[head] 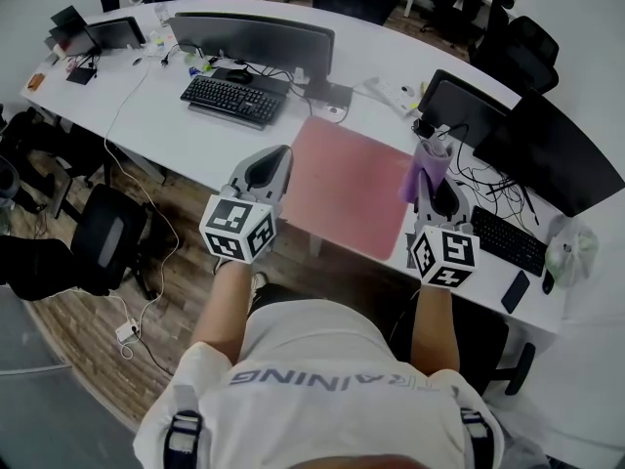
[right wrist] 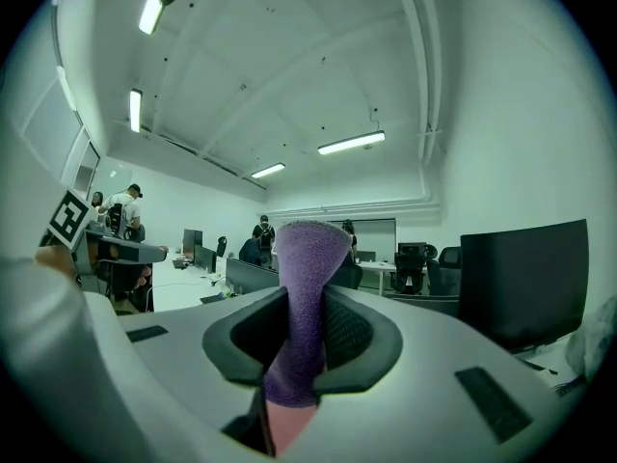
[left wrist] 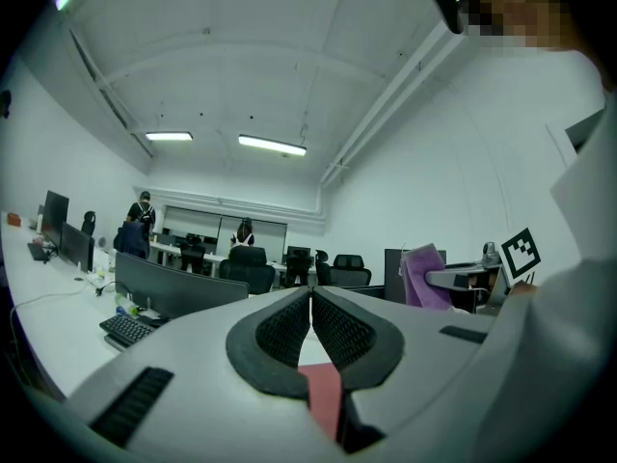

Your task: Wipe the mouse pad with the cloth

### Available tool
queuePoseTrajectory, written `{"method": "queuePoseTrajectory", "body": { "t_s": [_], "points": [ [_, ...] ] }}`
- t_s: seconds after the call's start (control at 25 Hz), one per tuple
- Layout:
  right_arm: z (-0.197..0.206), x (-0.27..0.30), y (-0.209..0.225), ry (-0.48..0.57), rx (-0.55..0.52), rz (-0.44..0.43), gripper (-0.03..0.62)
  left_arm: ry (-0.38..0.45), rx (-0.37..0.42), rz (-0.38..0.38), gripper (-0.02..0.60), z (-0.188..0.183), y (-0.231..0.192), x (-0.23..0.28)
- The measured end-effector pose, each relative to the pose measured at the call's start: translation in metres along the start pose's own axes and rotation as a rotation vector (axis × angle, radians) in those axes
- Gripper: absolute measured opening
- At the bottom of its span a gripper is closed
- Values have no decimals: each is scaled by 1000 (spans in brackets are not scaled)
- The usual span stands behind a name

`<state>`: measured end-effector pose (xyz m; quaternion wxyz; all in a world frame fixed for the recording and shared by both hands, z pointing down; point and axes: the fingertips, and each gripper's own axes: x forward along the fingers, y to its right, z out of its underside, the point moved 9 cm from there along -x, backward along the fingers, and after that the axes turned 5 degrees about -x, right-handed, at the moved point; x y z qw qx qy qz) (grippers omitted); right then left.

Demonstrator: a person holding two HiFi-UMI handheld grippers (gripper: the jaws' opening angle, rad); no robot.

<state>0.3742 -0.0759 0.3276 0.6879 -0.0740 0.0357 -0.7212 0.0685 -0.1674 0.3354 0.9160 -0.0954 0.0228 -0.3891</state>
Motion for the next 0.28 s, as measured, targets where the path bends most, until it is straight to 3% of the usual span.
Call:
{"method": "queuePoseTrajectory", "body": {
  "t_s": [0.28],
  "points": [
    [0, 3, 2, 2, 11, -9, 101, -6, 6, 3, 35, -1, 0, 0]
  ]
}}
